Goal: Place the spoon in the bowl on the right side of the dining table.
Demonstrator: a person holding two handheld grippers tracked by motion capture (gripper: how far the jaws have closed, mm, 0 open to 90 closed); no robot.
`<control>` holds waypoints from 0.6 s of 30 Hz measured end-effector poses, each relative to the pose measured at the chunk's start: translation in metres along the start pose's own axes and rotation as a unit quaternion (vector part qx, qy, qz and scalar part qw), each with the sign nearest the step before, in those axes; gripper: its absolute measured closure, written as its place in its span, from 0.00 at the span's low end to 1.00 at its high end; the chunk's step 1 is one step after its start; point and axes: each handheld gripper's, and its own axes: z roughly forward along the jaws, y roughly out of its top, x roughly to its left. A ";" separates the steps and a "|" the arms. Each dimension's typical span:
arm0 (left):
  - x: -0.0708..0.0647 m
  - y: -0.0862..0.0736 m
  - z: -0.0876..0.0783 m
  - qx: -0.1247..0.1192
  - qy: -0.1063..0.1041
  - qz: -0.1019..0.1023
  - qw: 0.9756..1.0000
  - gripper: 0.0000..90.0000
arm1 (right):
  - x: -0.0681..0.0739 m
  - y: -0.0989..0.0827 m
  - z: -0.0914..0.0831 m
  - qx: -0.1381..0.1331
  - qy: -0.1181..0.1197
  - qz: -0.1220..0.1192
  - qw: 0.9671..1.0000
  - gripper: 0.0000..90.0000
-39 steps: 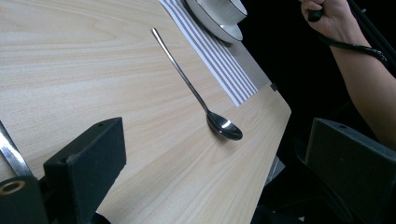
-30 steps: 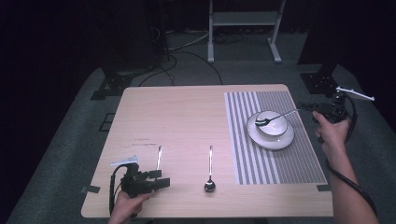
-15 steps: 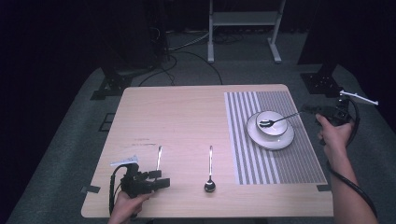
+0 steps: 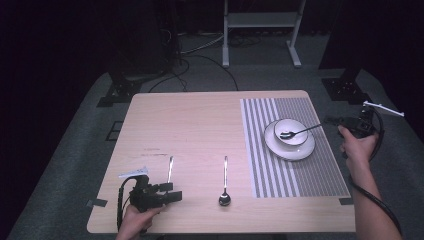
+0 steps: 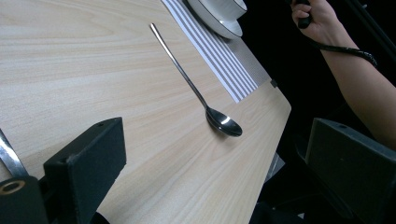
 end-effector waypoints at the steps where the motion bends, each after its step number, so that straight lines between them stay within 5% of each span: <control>1: 0.000 0.000 0.000 -0.001 0.000 0.000 1.000 0.04 | -0.001 0.000 0.000 0.000 -0.001 0.000 1.000 0.98; 18: 0.001 0.000 0.000 0.000 0.001 0.002 1.000 0.04 | -0.011 -0.005 0.008 0.005 -0.018 0.002 1.000 0.98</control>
